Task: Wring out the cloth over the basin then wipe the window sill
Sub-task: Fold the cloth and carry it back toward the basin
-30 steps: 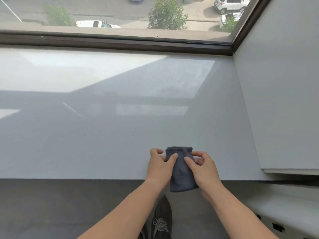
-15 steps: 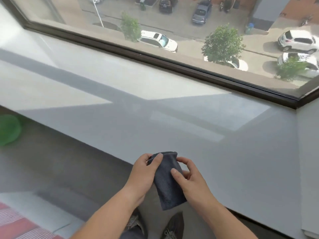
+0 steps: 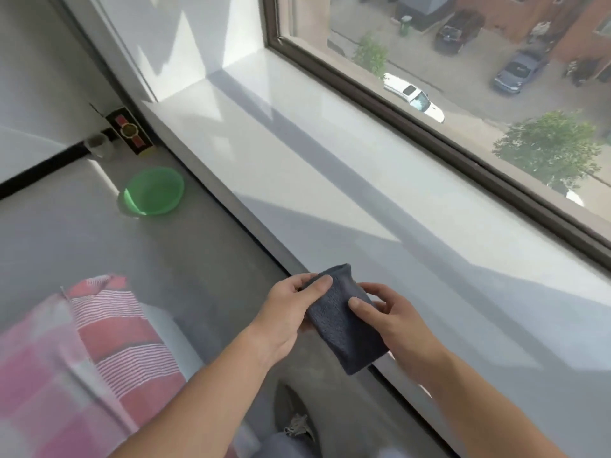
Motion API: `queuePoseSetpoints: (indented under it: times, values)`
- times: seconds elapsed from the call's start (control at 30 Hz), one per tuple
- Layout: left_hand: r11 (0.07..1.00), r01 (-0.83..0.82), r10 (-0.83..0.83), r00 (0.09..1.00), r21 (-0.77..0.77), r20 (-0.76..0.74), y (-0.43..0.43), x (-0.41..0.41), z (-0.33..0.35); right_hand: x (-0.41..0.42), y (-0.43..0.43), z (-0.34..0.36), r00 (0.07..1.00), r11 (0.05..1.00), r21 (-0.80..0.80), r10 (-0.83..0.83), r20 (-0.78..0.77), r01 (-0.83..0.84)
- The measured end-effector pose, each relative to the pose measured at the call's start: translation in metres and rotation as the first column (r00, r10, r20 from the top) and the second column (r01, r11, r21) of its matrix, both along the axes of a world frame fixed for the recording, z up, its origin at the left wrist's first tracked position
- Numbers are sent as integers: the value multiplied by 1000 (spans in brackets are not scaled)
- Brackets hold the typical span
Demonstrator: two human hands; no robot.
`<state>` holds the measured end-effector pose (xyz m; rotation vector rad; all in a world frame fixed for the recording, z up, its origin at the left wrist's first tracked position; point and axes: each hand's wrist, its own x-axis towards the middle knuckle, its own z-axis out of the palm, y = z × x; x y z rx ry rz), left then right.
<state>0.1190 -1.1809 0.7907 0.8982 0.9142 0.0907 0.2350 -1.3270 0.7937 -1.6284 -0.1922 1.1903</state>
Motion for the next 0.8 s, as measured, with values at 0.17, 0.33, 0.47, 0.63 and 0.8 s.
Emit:
queuePoseSetpoints:
  times: [0.17,0.33,0.47,0.63,0.8]
  values:
    - [980,-196,197,980,-38,9,111,-34,-5,-15,124,-10,981,985,-65,150,-126,-159]
    - [910,-408,410,912,-68,21,218,-56,-16,-24,248,-15,967,972,-32,226,-117,-231]
    - [879,-476,476,879,-28,5,313,-72,-28,-28,354,-28,969,974,-9,224,-103,-226]
    - [836,-548,549,832,39,-75,443,-90,-46,-36,496,-50,961,962,-29,268,-73,-270]
    - [812,-571,583,803,123,-120,569,-130,-52,-67,639,-53,949,947,-56,315,-20,-316]
